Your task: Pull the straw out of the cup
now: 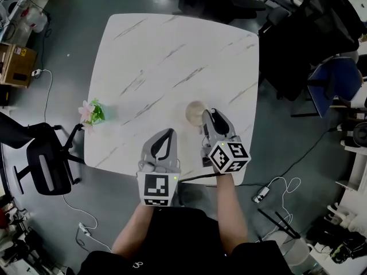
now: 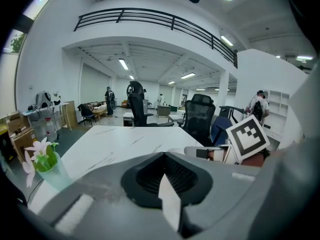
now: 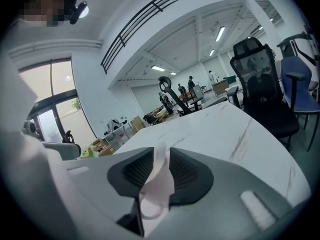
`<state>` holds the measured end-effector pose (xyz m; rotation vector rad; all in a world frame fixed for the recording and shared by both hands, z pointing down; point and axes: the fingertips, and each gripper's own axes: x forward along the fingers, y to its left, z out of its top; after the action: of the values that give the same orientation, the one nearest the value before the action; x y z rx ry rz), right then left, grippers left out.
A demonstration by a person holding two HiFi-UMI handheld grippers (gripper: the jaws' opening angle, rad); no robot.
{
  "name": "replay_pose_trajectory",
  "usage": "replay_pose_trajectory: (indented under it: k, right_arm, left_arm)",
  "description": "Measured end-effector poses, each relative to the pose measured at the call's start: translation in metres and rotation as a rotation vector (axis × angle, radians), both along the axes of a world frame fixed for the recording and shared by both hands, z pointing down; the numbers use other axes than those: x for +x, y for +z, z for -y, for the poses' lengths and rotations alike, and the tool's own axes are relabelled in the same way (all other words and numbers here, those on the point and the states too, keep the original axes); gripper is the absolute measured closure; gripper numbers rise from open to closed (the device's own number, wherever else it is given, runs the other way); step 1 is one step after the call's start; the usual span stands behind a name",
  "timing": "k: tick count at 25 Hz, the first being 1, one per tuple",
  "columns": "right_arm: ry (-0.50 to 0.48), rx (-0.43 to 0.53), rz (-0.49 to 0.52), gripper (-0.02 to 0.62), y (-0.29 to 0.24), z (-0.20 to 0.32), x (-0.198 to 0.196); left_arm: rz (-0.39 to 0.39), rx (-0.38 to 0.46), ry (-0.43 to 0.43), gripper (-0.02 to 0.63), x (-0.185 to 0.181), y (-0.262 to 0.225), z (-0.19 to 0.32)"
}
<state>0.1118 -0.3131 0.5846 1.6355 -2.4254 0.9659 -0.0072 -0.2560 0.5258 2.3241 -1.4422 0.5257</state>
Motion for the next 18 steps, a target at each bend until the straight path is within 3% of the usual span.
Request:
replay_pose_trajectory:
  k: [3, 18]
  right_arm:
    - [0.003, 0.014, -0.015, 0.535, -0.002, 0.001, -0.001]
    - [0.013, 0.106, -0.024, 0.545, -0.044, -0.004, -0.001]
  left_arm:
    - [0.000, -0.001, -0.005, 0.606, -0.003, 0.000, 0.000]
    - [-0.009, 0.040, -0.006, 0.605, -0.004, -0.018, -0.001]
